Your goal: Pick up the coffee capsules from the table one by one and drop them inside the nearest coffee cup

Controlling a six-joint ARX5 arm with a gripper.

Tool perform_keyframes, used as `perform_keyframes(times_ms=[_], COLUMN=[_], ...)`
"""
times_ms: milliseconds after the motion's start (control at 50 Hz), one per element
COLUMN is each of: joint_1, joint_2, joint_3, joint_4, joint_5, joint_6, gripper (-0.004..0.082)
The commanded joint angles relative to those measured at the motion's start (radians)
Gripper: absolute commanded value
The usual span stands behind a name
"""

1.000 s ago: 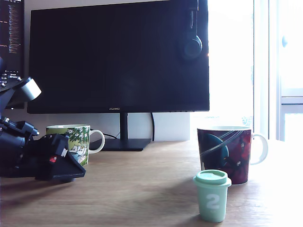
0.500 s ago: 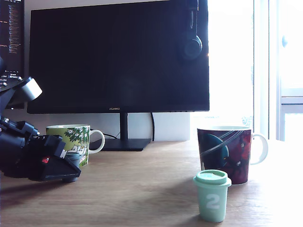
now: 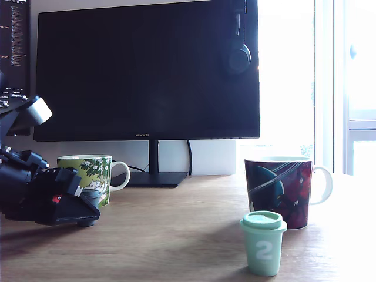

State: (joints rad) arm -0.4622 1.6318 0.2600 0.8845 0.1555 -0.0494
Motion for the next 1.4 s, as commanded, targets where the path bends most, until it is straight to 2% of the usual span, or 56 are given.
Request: perform_keyframes(times_ms=[0,140,300,500,660,780,1020,1280,1380], joint_1=[0.002,0.002,0.002,0.002,0.006,0.039,0.121,0.14,0.146], joint_2=[0.01,-0.004,-0.056,-0.166,-0.254,-0.306,-0.357,-0.357,-0.355], joint_3=[0.002,0.002,0.002,0.002,0.006,0.014,0.119,0.331,0.41], joint_4=[0.013,0.016,0.031,0.065,0.08,0.059,-0.182,-0.542,-0.684], joint_5=[0.001,0.003,0.048,0.074,0.066,0.055,0.046,0.041,0.026], joint_6=[0.005,0.005,0.004,-0.012,-0.01,-0.01,0.003,0.035,0.051], gripper=[0.011,0.011,0.011,0.011,0.011,0.011,0.011,0.011,0.011])
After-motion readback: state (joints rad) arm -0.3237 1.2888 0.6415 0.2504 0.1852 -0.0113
